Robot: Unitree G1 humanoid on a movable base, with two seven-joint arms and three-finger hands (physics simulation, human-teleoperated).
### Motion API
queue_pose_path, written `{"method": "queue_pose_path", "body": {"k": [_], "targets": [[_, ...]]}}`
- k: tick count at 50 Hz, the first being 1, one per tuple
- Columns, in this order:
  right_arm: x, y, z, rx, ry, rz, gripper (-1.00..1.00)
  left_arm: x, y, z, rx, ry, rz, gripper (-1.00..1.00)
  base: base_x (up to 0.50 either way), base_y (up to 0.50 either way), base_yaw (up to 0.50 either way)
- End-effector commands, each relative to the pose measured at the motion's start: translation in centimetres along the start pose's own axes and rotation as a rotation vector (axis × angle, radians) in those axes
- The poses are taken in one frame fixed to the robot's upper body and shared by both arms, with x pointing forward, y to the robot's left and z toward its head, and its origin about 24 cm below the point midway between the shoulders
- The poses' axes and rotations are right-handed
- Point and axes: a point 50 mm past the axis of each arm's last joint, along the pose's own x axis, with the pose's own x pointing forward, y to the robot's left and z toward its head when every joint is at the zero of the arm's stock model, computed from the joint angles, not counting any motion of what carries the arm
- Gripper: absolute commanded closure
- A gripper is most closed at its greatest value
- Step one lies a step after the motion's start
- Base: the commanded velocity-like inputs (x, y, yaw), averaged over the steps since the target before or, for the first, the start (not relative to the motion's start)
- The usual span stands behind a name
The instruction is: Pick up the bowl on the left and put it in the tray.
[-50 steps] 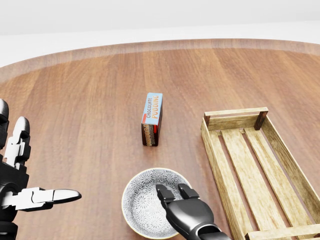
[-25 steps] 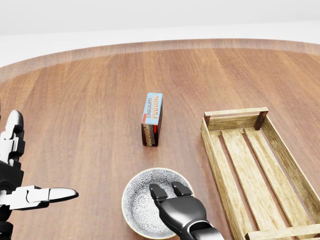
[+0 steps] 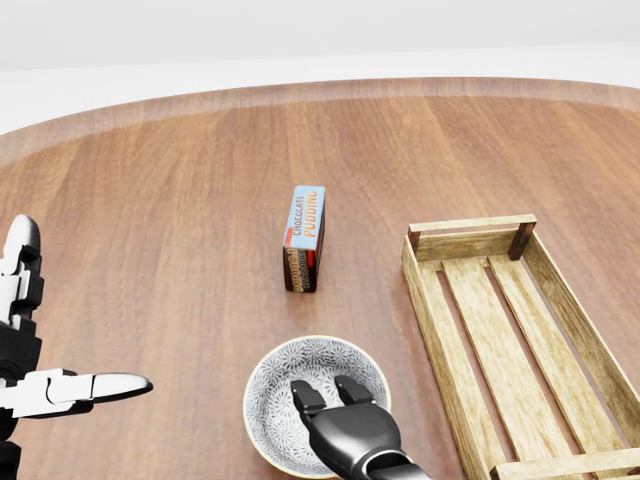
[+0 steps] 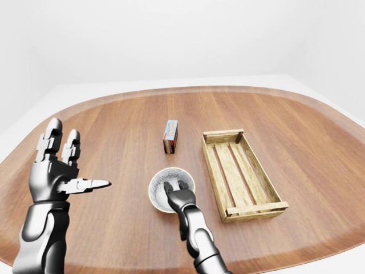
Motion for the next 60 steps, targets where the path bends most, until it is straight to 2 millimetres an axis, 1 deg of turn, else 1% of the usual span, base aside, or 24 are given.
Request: {"method": "queue_pose_path", "body": {"k": [1, 14, 24, 25, 26, 27, 28, 29, 43, 48, 54, 60], "targets": [[1.3, 2.4, -0.1, -0.001, 0.010, 0.078, -1.00, 0.0, -0.4, -1.6, -0.005, 0.067, 0.005, -1.00, 0.00, 0.00, 0.00], [1.5, 2.9, -0.1, 0.007, 0.011, 0.088, -1.00, 0.0, -0.5, -1.7, -0.003, 0.072, 0.002, -1.00, 0.00, 0.00, 0.00], [2.3, 4.4, -0.2, 0.031, 0.021, 0.108, -1.00, 0.0, -0.4, -1.7, -0.004, 0.068, 0.004, -1.00, 0.00, 0.00, 0.00], [2.4, 4.7, -0.2, 0.035, 0.022, 0.114, -0.80, 0.0, -0.4, -1.6, -0.004, 0.066, 0.004, -1.00, 0.00, 0.00, 0.00], [2.4, 4.9, -0.2, 0.034, 0.023, 0.117, -0.32, 0.0, -0.4, -1.6, -0.004, 0.064, 0.005, -1.00, 0.00, 0.00, 0.00], [2.4, 4.9, -0.1, 0.038, 0.023, 0.118, 0.42, 0.0, -0.4, -1.4, -0.003, 0.058, 0.005, -1.00, 0.00, 0.00, 0.00], [2.4, 5.0, -0.1, 0.042, 0.023, 0.117, 0.91, 0.0, -0.5, -1.4, -0.003, 0.056, 0.005, -1.00, 0.00, 0.00, 0.00], [2.4, 4.9, -0.1, 0.042, 0.021, 0.116, 1.00, 0.0, -0.4, -1.5, -0.003, 0.059, 0.005, -1.00, 0.00, 0.00, 0.00], [2.2, 5.4, 0.1, 0.045, 0.015, 0.125, 1.00, 0.1, -0.2, -1.7, -0.005, 0.070, 0.009, -1.00, 0.00, 0.00, 0.00], [2.2, 5.1, 0.0, 0.039, 0.015, 0.123, 1.00, 0.1, -0.3, -1.6, -0.004, 0.064, 0.007, -1.00, 0.00, 0.00, 0.00], [1.8, 3.7, 0.4, -0.008, -0.001, 0.110, 1.00, 0.1, -0.3, -1.7, -0.004, 0.067, 0.006, -1.00, 0.00, 0.00, 0.00], [0.8, 0.9, 1.7, -0.058, -0.037, 0.063, 1.00, -0.1, -0.5, -1.5, -0.001, 0.062, 0.002, -1.00, 0.00, 0.00, 0.00]]}}
